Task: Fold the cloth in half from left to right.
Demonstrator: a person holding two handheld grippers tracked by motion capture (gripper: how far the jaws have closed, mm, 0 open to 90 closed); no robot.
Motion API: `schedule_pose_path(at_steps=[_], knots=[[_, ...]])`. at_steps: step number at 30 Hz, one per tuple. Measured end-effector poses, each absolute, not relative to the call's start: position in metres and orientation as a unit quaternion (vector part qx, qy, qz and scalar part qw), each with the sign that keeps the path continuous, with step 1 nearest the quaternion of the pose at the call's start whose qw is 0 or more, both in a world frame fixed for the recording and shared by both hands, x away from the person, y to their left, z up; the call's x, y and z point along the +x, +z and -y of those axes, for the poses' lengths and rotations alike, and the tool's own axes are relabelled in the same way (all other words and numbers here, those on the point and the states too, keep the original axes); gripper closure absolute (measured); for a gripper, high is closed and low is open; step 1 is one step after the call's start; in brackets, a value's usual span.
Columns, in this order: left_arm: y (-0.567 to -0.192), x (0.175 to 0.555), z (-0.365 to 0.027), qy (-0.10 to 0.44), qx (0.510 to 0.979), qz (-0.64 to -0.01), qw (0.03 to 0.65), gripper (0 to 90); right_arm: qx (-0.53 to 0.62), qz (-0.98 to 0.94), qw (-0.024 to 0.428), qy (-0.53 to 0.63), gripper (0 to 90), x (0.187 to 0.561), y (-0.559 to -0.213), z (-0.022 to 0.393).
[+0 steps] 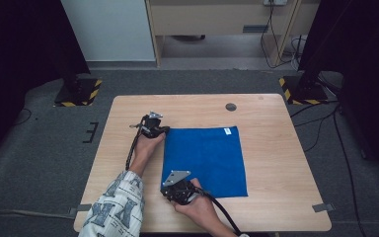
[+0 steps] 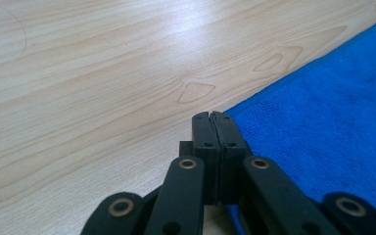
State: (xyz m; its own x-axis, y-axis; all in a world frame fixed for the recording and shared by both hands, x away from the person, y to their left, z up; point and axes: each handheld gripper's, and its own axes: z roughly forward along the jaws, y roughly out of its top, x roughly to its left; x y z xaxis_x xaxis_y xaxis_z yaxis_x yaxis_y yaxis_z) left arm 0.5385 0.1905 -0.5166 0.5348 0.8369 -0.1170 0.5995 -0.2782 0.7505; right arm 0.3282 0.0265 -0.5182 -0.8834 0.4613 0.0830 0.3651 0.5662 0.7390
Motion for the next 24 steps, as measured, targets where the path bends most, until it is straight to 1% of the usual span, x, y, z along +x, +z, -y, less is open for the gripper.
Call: schedule_pose_path(at_steps=[5,11,24], knots=[[-0.51,0.534,-0.192,0.148,0.785,-0.459,0.389,89.6,0.237,-0.879,0.065,0.41,86.6,0.325,-0.515,-0.029],[-0.489,0.525,-0.194,0.159,0.789,-0.444,0.395,89.6,0.231,-0.877,0.07,0.415,86.7,0.321,-0.507,-0.037],[-0.467,0.527,-0.212,0.16,0.783,-0.458,0.389,89.6,0.218,-0.874,0.077,0.428,87.0,0.312,-0.493,-0.044]])
